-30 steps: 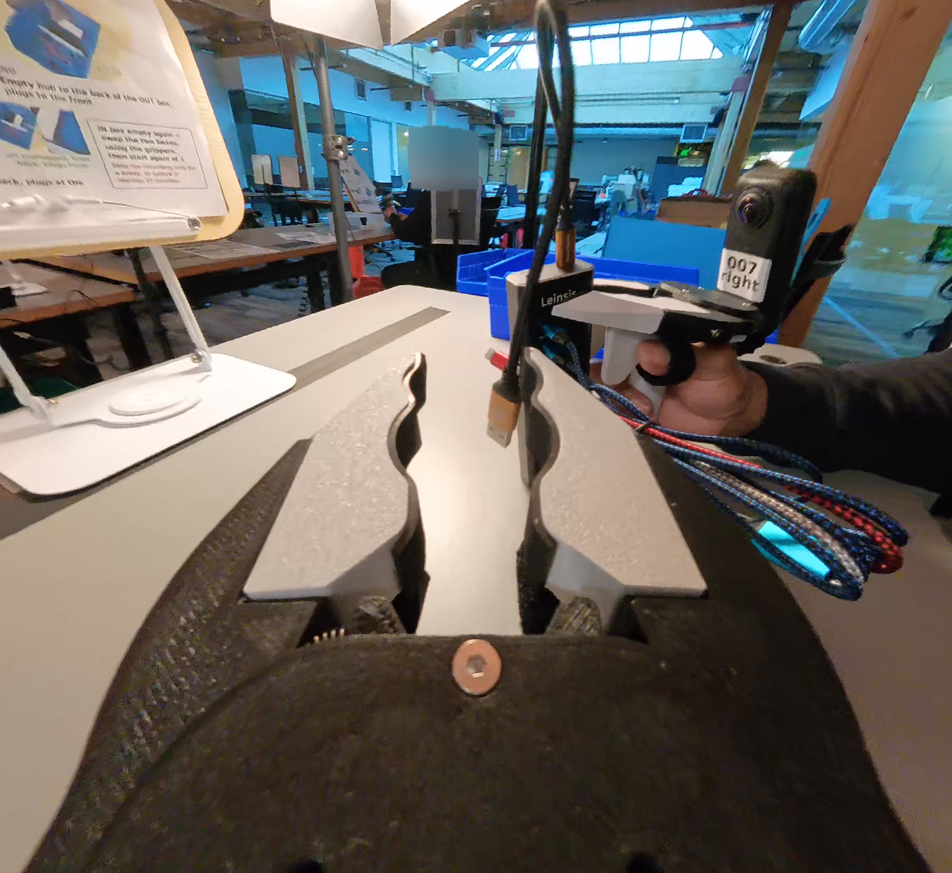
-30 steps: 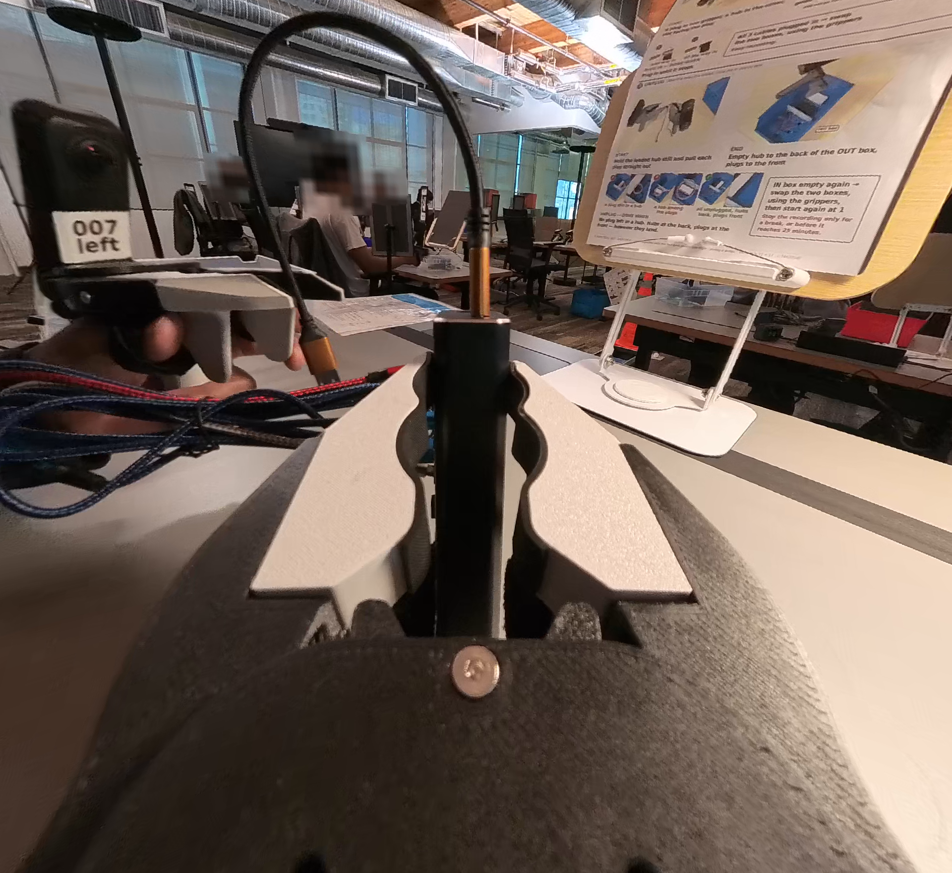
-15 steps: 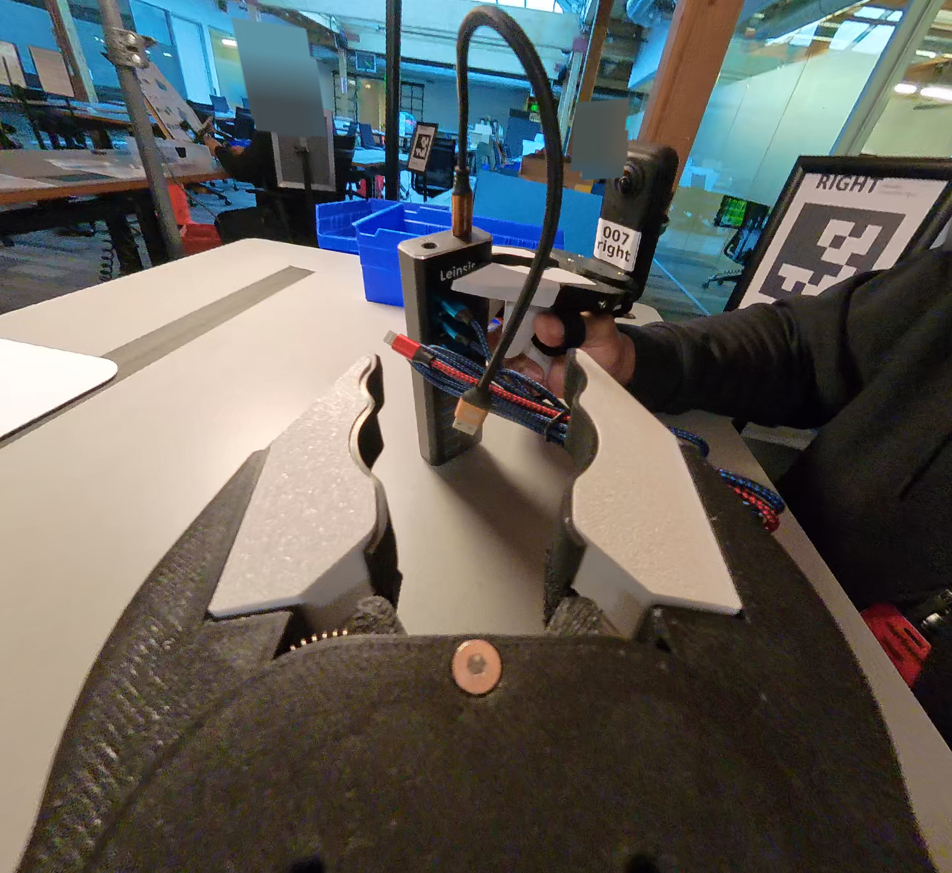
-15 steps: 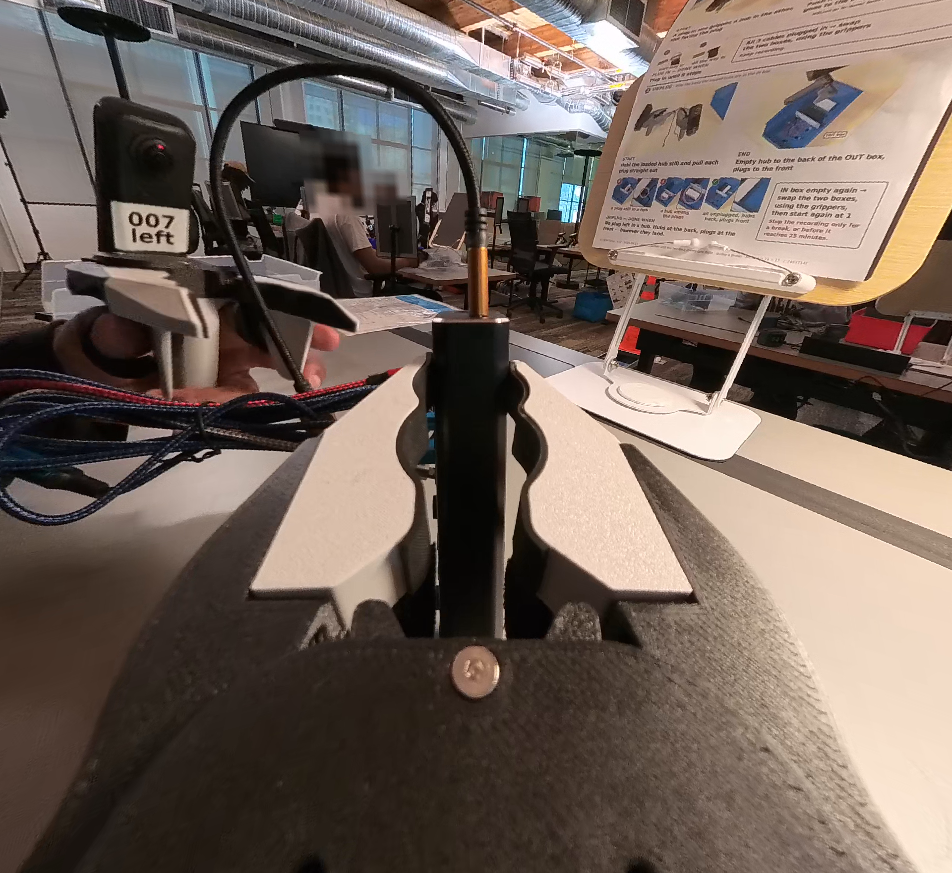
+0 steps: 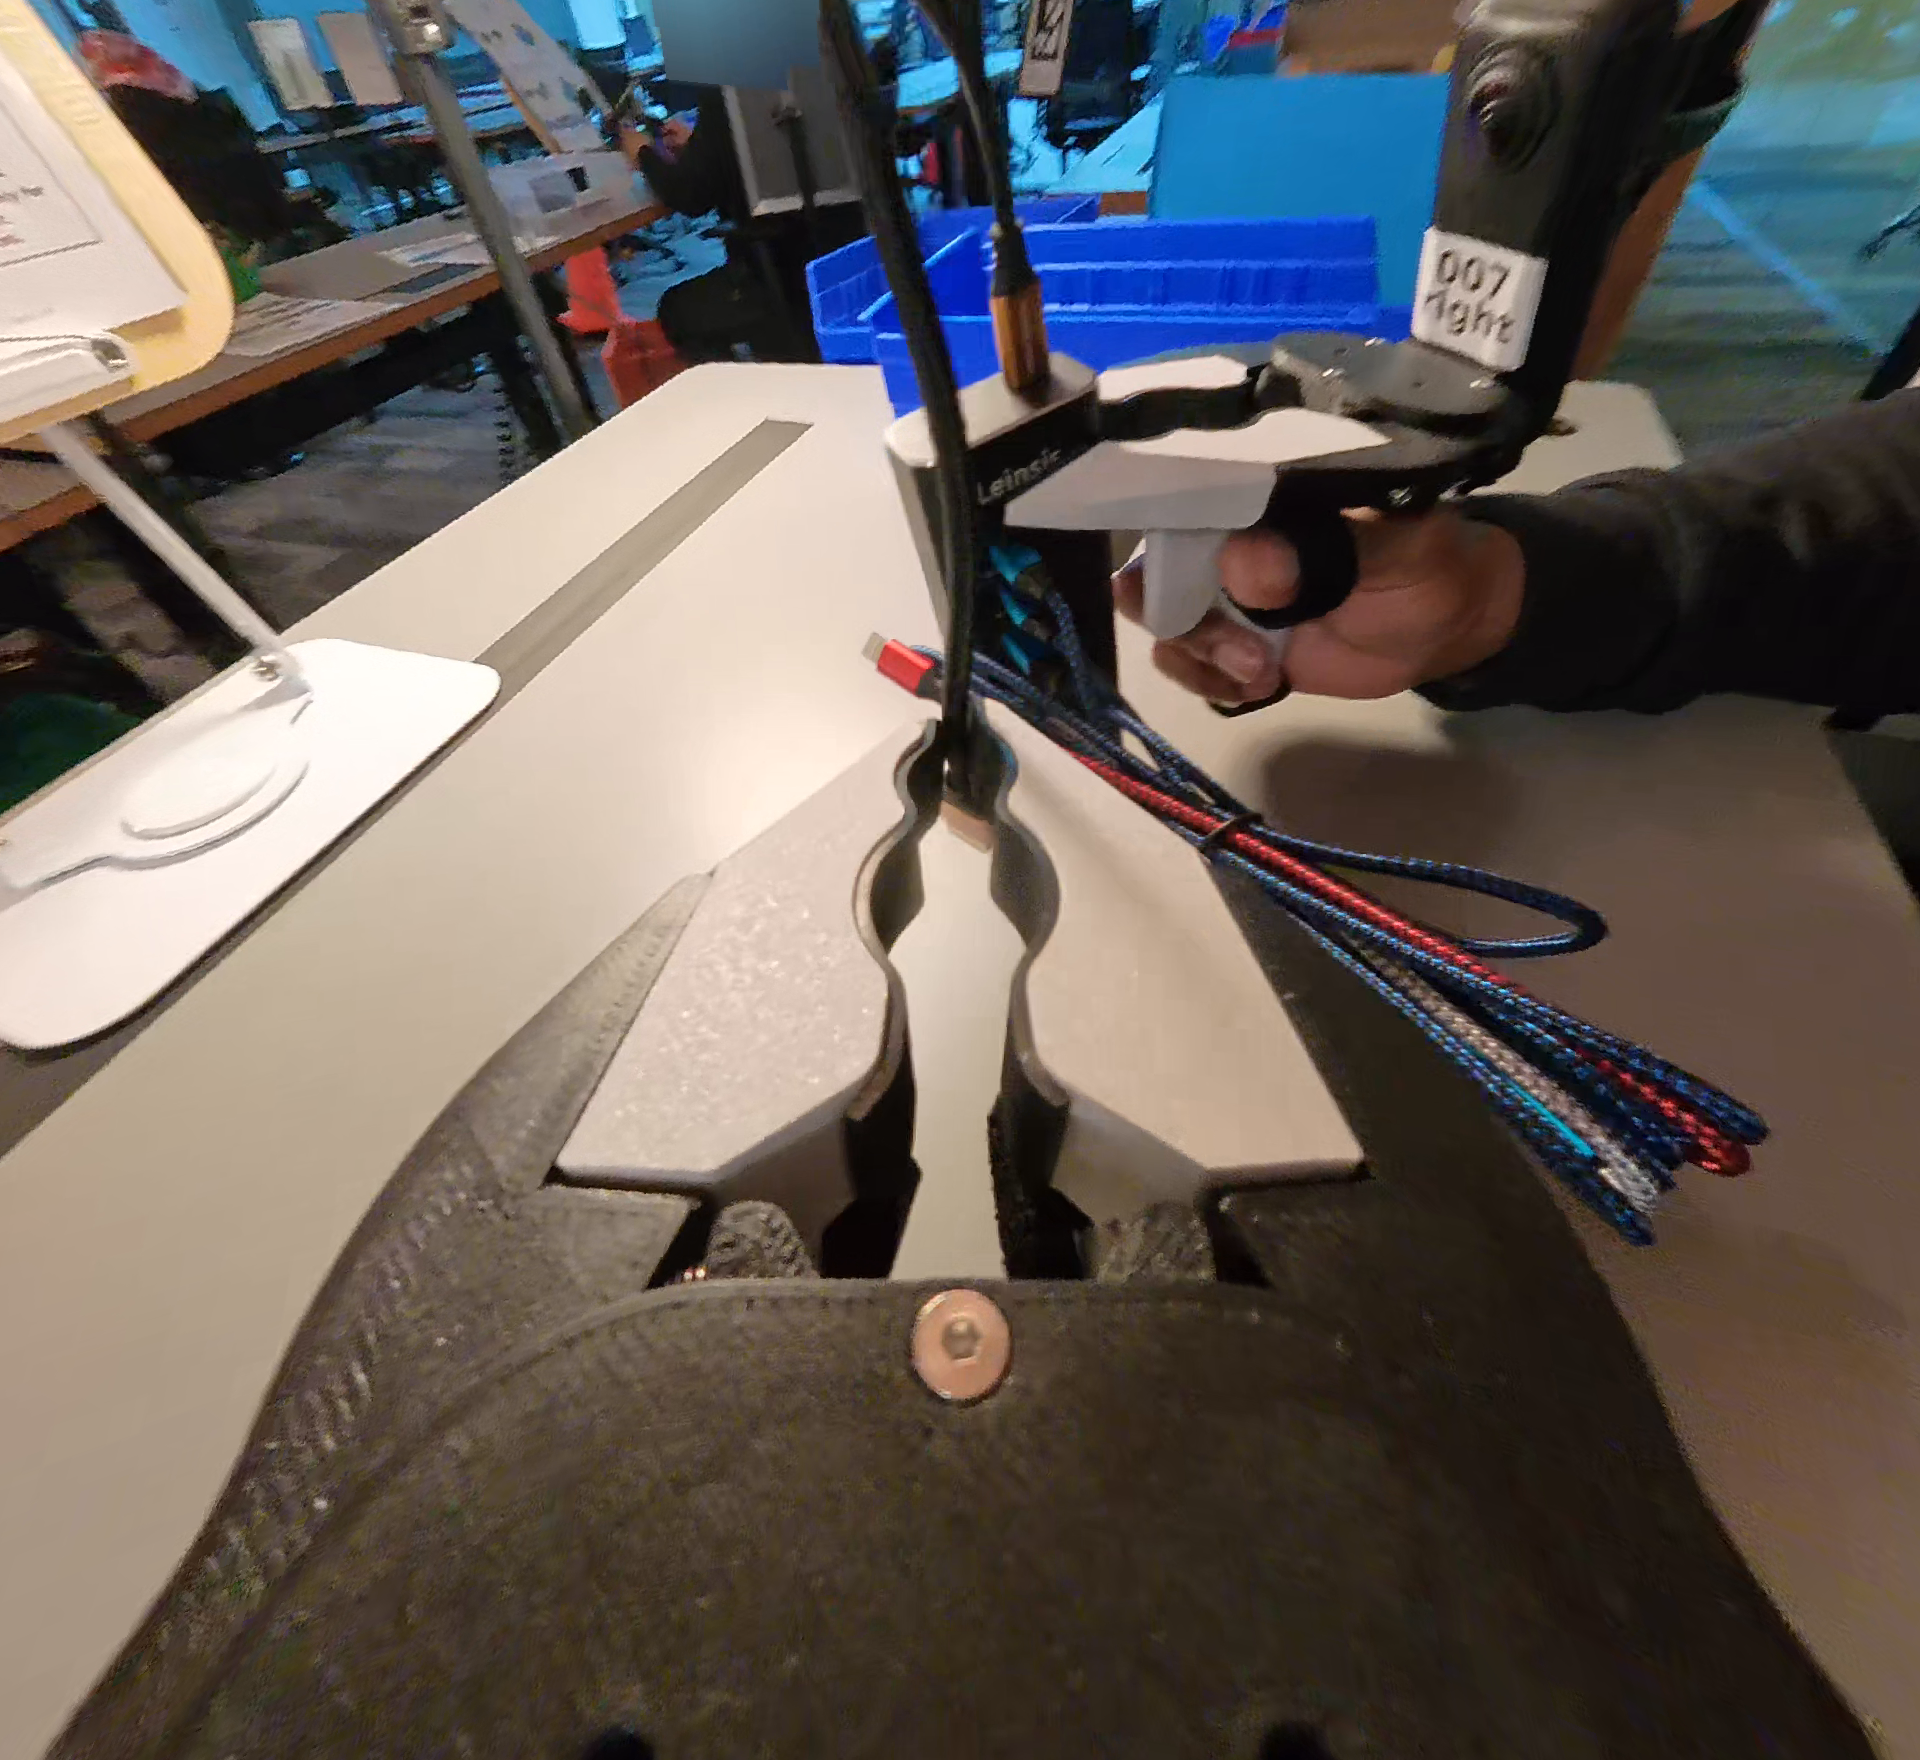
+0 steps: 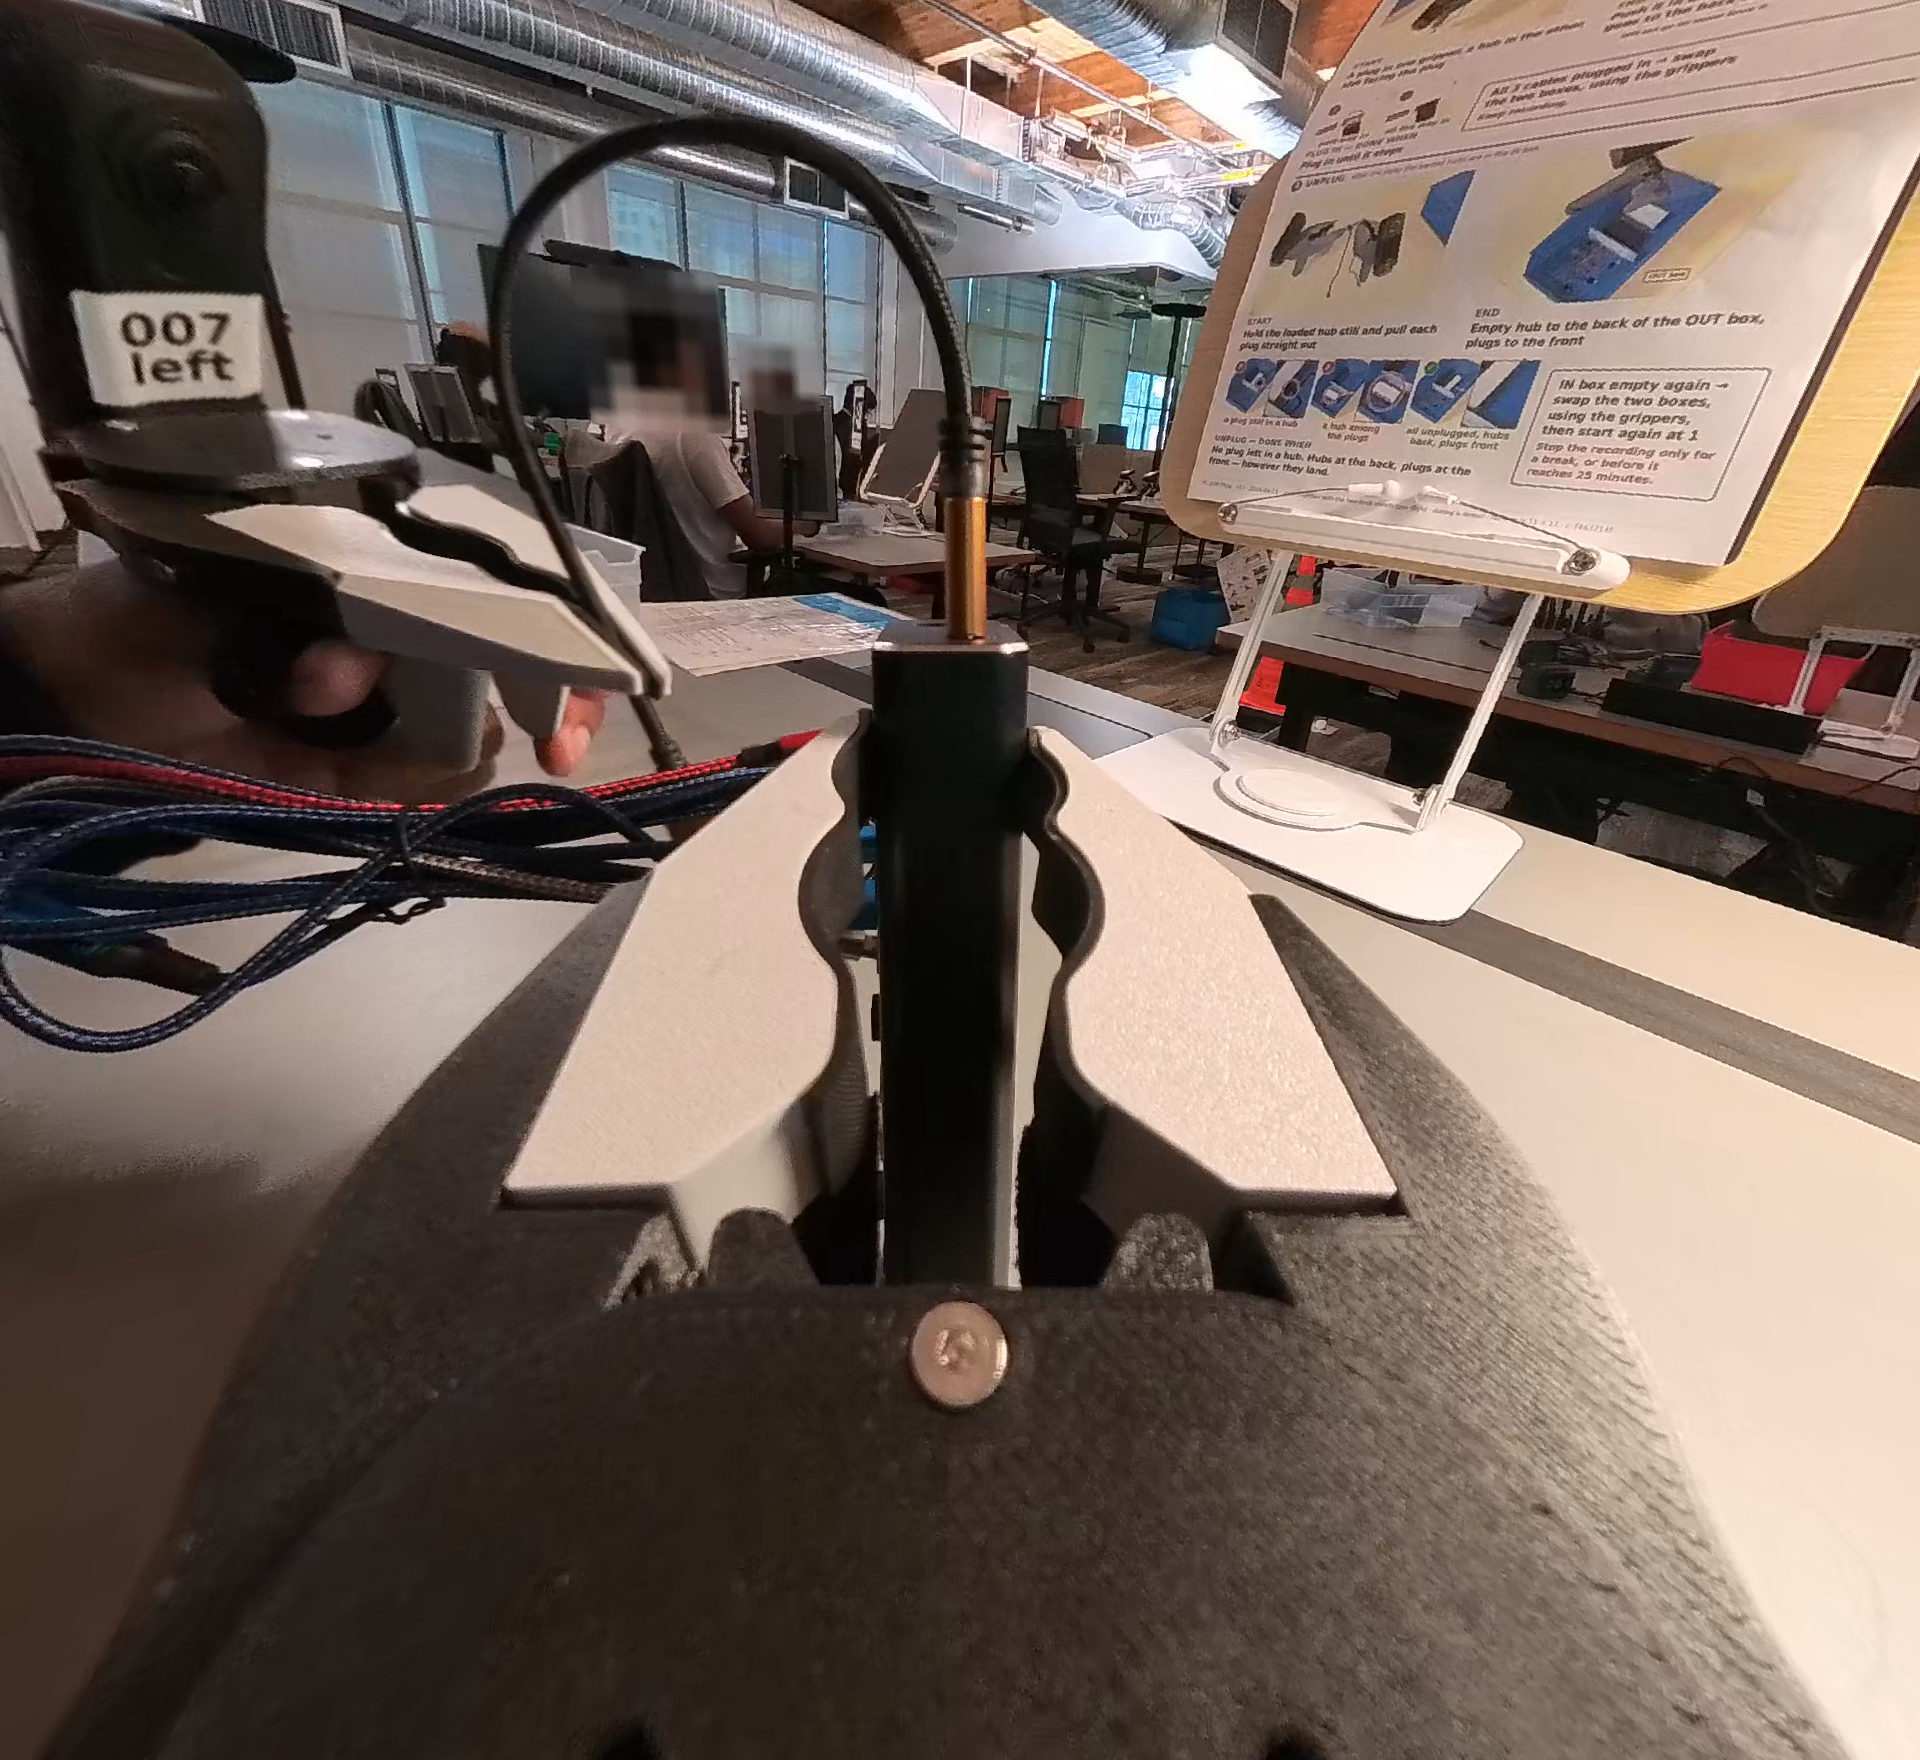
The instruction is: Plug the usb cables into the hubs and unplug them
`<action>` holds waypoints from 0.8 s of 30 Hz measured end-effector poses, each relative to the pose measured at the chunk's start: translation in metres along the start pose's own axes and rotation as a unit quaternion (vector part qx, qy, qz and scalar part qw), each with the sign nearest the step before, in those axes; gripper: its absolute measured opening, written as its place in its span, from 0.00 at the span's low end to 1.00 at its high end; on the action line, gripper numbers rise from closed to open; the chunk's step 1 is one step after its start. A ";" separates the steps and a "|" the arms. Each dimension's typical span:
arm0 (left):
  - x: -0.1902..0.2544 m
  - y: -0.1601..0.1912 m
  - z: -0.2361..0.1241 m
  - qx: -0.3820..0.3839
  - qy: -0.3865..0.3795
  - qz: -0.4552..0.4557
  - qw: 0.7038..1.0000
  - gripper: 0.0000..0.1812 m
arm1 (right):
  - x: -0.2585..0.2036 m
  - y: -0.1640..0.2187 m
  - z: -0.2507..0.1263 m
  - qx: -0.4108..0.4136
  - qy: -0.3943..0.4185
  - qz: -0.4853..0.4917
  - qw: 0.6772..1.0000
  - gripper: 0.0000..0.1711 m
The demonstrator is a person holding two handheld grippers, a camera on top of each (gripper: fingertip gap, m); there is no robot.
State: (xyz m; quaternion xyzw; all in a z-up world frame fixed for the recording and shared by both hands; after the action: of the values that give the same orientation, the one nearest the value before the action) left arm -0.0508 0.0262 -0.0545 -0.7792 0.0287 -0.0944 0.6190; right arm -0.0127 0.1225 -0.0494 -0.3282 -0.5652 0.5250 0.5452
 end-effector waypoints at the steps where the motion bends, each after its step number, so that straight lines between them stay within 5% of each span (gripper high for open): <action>1: -0.002 -0.001 -0.001 -0.002 -0.014 0.007 1.000 0.04 | 0.000 0.000 0.000 0.000 0.001 0.000 1.000 0.15; 8: 0.001 -0.036 -0.016 0.069 -0.065 -0.002 0.996 0.03 | 0.000 0.000 -0.004 0.000 0.007 -0.002 1.000 0.15; 15: 0.021 -0.067 -0.022 0.163 -0.013 -0.127 0.978 0.03 | 0.002 0.001 -0.009 0.000 0.015 -0.002 1.000 0.15; 24: 0.043 -0.060 -0.005 0.156 0.010 -0.122 0.980 0.02 | 0.002 0.002 -0.019 -0.001 0.024 -0.011 1.000 0.15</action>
State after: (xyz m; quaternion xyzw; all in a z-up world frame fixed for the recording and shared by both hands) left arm -0.0137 0.0281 0.0100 -0.6699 -0.0754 -0.1803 0.7163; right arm 0.0053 0.1290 -0.0534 -0.3346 -0.5559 0.5107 0.5641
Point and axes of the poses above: each gripper's, where its closed fingertips meet, z out along the fingers, y out of its underside, x = y × z across the jaws, the point moved 2 cm from there along -z, back along the fingers, and after that the axes turned 12 degrees about -z, right-handed, at the moved point
